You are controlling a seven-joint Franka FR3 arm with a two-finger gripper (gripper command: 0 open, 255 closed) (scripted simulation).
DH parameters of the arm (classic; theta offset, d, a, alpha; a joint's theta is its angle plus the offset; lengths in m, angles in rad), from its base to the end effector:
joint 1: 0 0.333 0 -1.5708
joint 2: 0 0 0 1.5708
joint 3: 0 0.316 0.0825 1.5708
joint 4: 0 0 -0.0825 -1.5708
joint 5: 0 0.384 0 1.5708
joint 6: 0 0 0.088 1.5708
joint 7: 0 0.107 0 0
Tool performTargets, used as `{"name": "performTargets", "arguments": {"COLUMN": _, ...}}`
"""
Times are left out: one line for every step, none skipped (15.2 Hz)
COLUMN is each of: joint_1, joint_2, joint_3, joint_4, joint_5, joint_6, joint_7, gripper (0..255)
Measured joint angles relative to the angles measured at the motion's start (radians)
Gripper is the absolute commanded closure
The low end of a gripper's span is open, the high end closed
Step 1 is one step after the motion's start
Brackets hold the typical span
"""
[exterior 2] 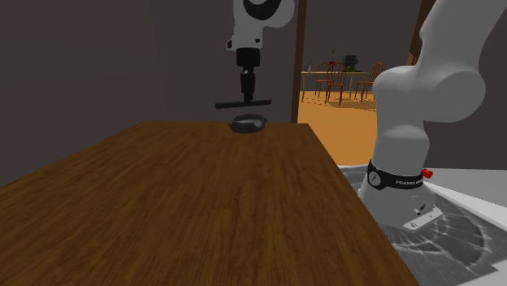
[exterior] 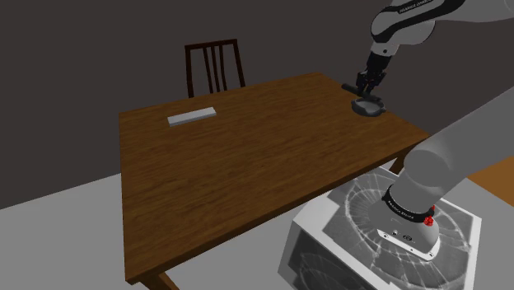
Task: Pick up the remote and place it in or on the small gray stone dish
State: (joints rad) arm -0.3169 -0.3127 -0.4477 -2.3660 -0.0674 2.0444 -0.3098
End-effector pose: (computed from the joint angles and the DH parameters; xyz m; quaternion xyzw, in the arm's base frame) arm 0.3190 -0.3177 0.4319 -0.9791 0.1992 -0.0032 0.0410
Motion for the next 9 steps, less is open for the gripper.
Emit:
{"name": "performTargets", "arguments": {"joint_1": -0.005, "joint_2": 0.024, "joint_3": -0.02, "joint_4": 0.017, "joint_5": 0.004, "joint_6": 0.006, "joint_7": -0.028, "gripper": 255}}
{"name": "performTargets", "arguments": {"joint_1": -0.012, "joint_2": 0.04, "joint_3": -0.039, "joint_4": 0.039, "joint_5": 0.006, "joint_6": -0.002, "joint_7": -0.058, "gripper": 255}}
{"name": "performTargets", "arguments": {"joint_1": -0.015, "joint_2": 0.059, "joint_3": -0.053, "joint_4": 0.056, "joint_5": 0.011, "joint_6": -0.001, "joint_7": -0.079, "gripper": 255}}
{"name": "performTargets", "arguments": {"joint_1": -0.023, "joint_2": 0.072, "joint_3": -0.071, "joint_4": 0.061, "joint_5": 0.013, "joint_6": 0.006, "joint_7": -0.107, "gripper": 255}}
{"name": "performTargets", "arguments": {"joint_1": -0.031, "joint_2": 0.094, "joint_3": -0.092, "joint_4": 0.083, "joint_5": 0.019, "joint_6": 0.003, "joint_7": -0.139, "gripper": 255}}
{"name": "performTargets", "arguments": {"joint_1": -0.036, "joint_2": 0.118, "joint_3": -0.111, "joint_4": 0.117, "joint_5": 0.028, "joint_6": -0.01, "joint_7": -0.171, "gripper": 255}}
{"name": "performTargets", "arguments": {"joint_1": -0.043, "joint_2": 0.142, "joint_3": -0.13, "joint_4": 0.137, "joint_5": 0.037, "joint_6": -0.009, "joint_7": -0.202, "gripper": 255}}
{"name": "performTargets", "arguments": {"joint_1": -0.047, "joint_2": 0.152, "joint_3": -0.138, "joint_4": 0.139, "joint_5": 0.041, "joint_6": -0.003, "joint_7": -0.217, "gripper": 255}}
{"name": "performTargets", "arguments": {"joint_1": -0.047, "joint_2": 0.162, "joint_3": -0.142, "joint_4": 0.136, "joint_5": 0.046, "joint_6": 0.009, "joint_7": -0.225, "gripper": 255}}
